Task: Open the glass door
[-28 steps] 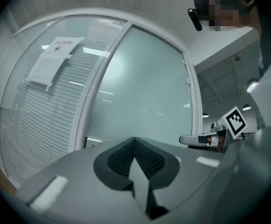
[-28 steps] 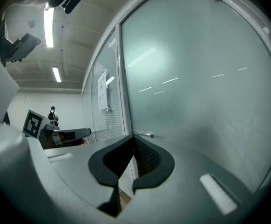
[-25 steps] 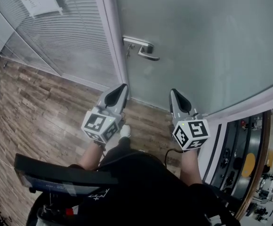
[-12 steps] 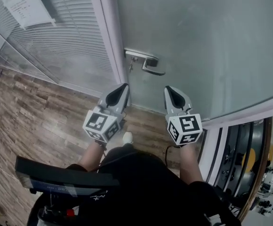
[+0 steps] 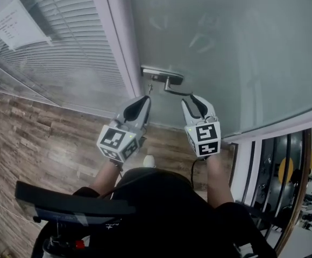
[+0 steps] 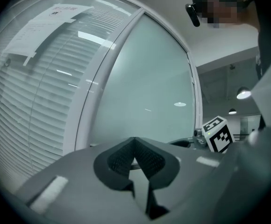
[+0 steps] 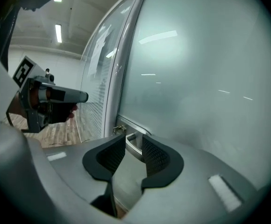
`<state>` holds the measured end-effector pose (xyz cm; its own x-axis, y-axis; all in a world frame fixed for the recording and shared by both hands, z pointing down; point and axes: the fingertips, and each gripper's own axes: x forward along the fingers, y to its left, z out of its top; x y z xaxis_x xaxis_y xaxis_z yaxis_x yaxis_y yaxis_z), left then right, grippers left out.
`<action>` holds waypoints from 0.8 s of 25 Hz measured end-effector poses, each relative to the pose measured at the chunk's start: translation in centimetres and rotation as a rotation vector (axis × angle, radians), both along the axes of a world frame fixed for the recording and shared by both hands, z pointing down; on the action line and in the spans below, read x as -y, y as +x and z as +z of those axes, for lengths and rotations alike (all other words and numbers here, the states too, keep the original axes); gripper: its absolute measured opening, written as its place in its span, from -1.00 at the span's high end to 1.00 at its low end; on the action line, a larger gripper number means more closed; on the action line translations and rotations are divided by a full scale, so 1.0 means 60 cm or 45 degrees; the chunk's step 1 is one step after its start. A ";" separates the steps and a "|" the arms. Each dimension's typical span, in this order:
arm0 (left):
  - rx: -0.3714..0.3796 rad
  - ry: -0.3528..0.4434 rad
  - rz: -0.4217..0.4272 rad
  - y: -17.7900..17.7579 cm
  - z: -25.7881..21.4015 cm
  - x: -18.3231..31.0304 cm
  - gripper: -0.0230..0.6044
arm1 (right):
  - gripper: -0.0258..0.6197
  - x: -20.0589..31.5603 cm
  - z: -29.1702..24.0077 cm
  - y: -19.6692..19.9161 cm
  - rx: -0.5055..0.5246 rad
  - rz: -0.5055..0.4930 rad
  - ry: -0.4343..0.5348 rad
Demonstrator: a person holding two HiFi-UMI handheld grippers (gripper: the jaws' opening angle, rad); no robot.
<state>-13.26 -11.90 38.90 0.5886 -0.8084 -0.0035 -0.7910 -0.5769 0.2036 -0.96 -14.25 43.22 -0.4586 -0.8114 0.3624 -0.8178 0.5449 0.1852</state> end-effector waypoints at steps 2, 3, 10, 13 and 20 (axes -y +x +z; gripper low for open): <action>-0.001 -0.002 0.029 0.001 0.003 0.009 0.93 | 0.56 0.010 0.011 -0.002 -0.049 0.014 0.001; -0.002 -0.004 0.044 0.001 0.005 0.013 0.93 | 0.58 0.014 0.015 -0.002 -0.072 0.020 0.005; -0.004 -0.023 0.110 -0.007 0.018 0.037 0.92 | 0.77 0.031 0.034 -0.008 -0.184 0.032 0.063; -0.011 -0.034 0.120 -0.008 0.024 0.039 0.93 | 0.77 0.030 0.034 -0.006 -0.175 0.031 0.073; -0.013 -0.058 0.117 -0.004 0.032 0.039 0.93 | 0.91 0.051 0.048 0.009 -0.242 0.060 0.052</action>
